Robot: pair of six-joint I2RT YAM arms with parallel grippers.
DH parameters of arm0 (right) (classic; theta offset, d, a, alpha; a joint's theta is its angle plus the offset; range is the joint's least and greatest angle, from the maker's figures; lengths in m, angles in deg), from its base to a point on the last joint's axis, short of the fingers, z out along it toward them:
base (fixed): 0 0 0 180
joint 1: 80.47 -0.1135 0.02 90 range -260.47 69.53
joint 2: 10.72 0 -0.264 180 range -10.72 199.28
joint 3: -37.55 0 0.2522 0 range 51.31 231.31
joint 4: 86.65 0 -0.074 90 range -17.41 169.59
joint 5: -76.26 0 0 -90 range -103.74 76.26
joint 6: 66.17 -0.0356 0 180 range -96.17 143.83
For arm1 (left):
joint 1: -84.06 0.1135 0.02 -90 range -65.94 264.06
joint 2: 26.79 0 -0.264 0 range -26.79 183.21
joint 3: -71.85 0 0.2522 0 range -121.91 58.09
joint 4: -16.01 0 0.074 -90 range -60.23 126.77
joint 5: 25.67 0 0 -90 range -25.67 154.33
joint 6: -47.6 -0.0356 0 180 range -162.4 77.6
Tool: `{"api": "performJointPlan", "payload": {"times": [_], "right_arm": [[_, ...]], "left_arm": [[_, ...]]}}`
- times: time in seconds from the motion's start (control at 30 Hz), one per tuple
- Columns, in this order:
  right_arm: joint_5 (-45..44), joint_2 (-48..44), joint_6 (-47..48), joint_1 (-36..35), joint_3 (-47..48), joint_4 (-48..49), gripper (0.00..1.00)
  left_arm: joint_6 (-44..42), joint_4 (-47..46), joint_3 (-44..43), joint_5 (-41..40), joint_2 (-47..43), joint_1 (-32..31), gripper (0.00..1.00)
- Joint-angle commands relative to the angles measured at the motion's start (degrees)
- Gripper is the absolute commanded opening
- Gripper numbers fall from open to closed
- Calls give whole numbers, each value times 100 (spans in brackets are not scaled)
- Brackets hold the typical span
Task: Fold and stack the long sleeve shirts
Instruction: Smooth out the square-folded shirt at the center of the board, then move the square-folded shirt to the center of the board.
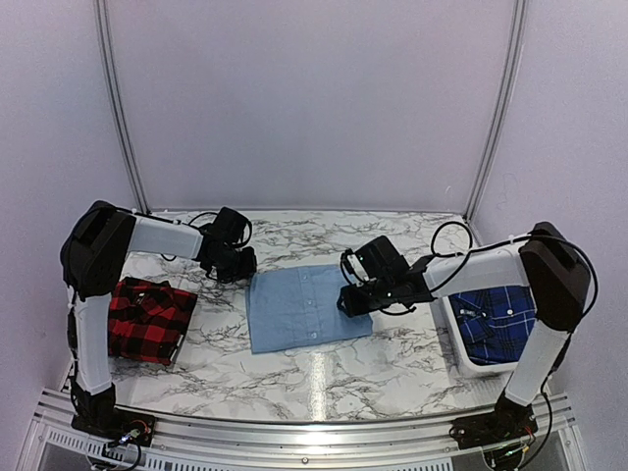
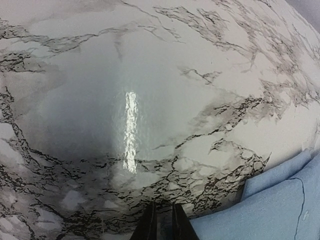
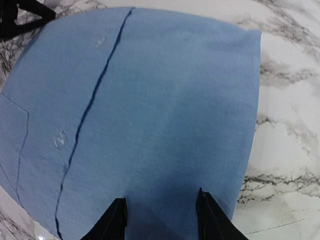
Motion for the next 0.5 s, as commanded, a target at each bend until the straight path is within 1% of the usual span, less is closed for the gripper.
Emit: {"api": "performJointPlan", "payload": {"times": [0.0,0.07,0.13,0.2,0.33,0.47], "right_arm": [[-108,19,-517,-189,-379,158,44],[-122,10,-645,-254,-480,153,44],[-141,-138,-760,-301,-582,166,45],[-162,-352,-868,-322,-692,149,45],[-88,-709,-1064,-418,-913,123,46],[-305,-1019,-1177,-525,-1095,-68,48]], "left_arm": [[-156,396,-223,110,-134,27,14],[-172,478,-214,110,-304,31,16],[-208,568,-144,303,-522,36,19],[-222,611,80,453,-838,34,23],[-115,616,704,801,-1474,34,32],[22,579,1481,1192,-2139,-18,41]]}}
